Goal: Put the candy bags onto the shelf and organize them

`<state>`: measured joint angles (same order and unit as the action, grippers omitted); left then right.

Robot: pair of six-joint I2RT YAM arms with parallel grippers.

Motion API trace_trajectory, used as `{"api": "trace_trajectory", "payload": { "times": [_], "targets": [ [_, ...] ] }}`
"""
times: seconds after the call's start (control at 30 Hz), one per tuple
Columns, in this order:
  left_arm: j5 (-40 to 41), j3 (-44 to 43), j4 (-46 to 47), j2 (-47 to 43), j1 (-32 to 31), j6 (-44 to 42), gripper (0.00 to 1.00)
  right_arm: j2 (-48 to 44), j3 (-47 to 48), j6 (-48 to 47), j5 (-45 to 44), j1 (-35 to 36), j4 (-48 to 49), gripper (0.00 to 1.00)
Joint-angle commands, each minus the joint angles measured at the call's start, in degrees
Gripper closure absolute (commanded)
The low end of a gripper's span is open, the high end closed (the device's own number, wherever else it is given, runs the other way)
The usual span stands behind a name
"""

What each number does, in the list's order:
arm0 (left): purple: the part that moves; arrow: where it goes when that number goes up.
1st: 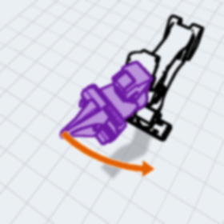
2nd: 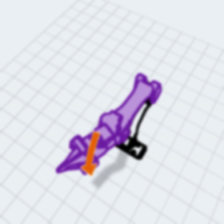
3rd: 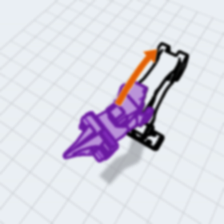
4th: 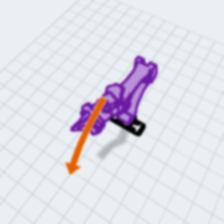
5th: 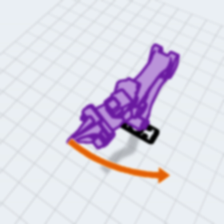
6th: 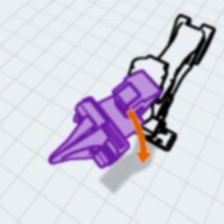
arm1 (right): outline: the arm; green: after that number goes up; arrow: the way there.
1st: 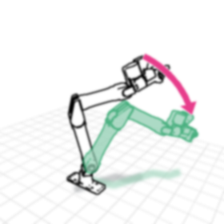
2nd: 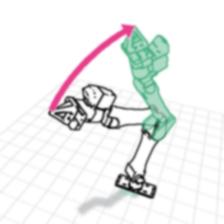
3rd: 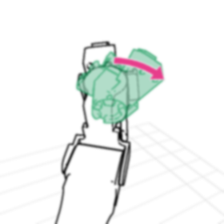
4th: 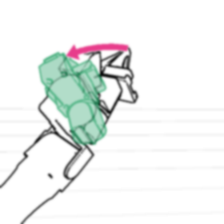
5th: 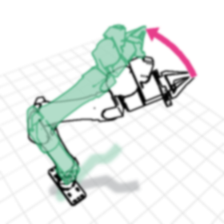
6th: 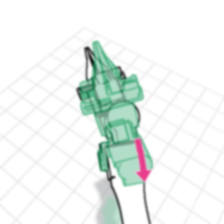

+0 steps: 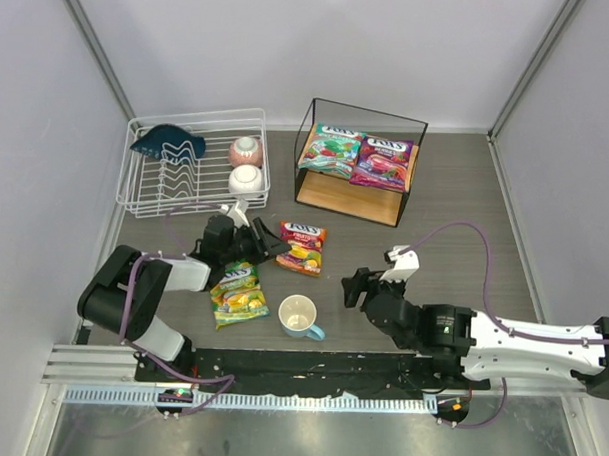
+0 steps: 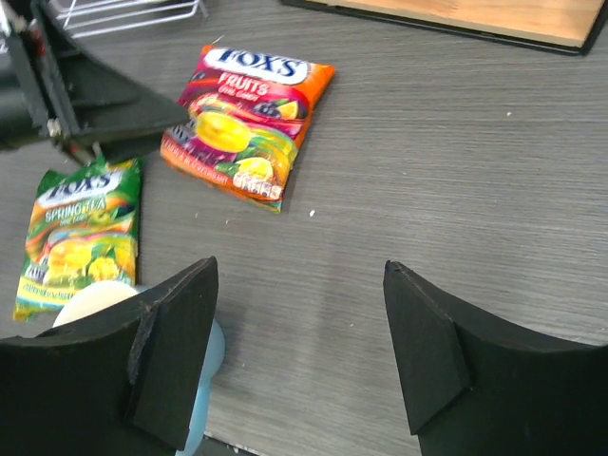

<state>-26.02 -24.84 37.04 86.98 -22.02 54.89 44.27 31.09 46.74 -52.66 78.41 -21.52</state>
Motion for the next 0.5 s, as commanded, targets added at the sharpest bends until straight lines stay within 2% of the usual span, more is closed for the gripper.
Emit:
{"api": "trace_trajectory", "payload": {
  "times": [0.0,0.03,0.07,0.13,0.17,0.2,0.3,0.47],
  "targets": [
    [1.4,0.0,0.2,1.3,-0.4,-3.2,0.46,1.4,-0.3,7.1,1.0,-5.7,1.2,0.24],
    [1.8,-0.1,-1.3,1.3,-0.4,-3.6,0.42,2.1,-0.9,7.7,2.9,-7.5,2.0,0.24],
    [2.0,-0.3,-2.0,1.1,-0.3,-4.1,0.34,2.4,-1.3,7.8,4.7,-9.1,3.1,0.23],
    [3.2,-0.8,-5.3,0.3,-0.4,-6.0,0.31,2.9,-3.6,6.4,11.8,-14.1,8.6,0.23],
    [3.7,-1.7,-6.9,-0.2,-0.5,-7.0,0.25,3.3,-4.4,5.9,14.2,-15.6,11.1,0.23],
    [5.3,-2.1,-10.5,-1.4,-0.5,-9.0,0.25,4.1,-5.7,4.8,18.4,-18.2,15.7,0.23],
    [10.5,-4.0,-16.5,-3.6,-1.1,-13.8,0.23,8.1,-6.1,2.7,23.4,-22.1,21.2,0.23],
    [15.3,-5.5,-23.7,-6.9,-1.3,-17.4,0.22,16.8,-5.3,-0.7,30.1,-23.3,31.8,0.23]
  ]
}}
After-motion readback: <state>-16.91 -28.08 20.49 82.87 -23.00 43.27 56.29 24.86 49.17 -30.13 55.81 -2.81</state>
